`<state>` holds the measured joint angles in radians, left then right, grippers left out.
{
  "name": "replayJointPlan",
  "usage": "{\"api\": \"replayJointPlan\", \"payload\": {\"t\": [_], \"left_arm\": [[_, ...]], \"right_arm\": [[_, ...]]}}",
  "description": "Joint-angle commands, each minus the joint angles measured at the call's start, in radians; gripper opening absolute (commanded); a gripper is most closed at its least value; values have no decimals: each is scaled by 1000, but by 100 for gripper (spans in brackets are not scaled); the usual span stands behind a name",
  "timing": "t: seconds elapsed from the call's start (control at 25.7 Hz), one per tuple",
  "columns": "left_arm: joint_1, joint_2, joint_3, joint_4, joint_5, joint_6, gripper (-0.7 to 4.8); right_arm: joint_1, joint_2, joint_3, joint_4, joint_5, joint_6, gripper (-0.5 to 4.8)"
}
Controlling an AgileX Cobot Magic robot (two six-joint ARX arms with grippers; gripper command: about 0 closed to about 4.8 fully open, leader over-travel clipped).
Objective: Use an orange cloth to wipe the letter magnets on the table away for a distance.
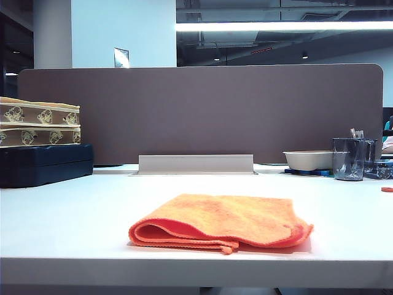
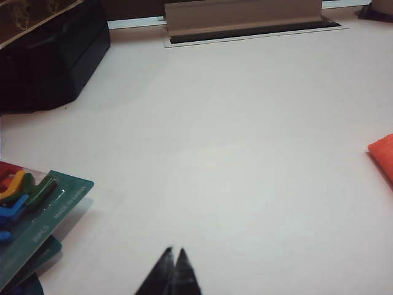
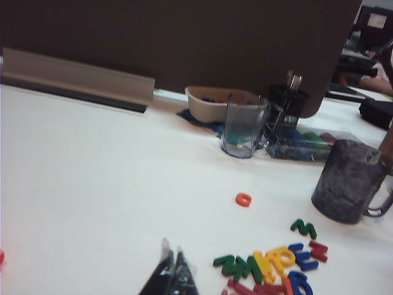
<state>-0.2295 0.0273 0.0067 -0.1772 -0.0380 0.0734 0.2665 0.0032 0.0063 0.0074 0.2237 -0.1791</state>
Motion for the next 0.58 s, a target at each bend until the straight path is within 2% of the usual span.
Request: {"api": "replayJointPlan", "payload": {"t": [0.04, 0.23, 0.31, 0.51, 0.58], "left_arm": [[0, 0, -2, -8, 0, -3, -5], [0, 0, -2, -8, 0, -3, -5], [0, 0, -2, -8, 0, -3, -5], [0, 0, -2, -8, 0, -3, -5], [0, 0, -2, -8, 0, -3, -5]], "right_arm": [[-66, -4, -7, 59, -116, 4, -4], [-195, -4, -7, 101, -286, 5, -4], [-225, -4, -7, 115, -320, 9, -4], [-269, -3, -7, 132, -331, 137, -4], [-279, -3, -7, 132, -331, 138, -4]]}}
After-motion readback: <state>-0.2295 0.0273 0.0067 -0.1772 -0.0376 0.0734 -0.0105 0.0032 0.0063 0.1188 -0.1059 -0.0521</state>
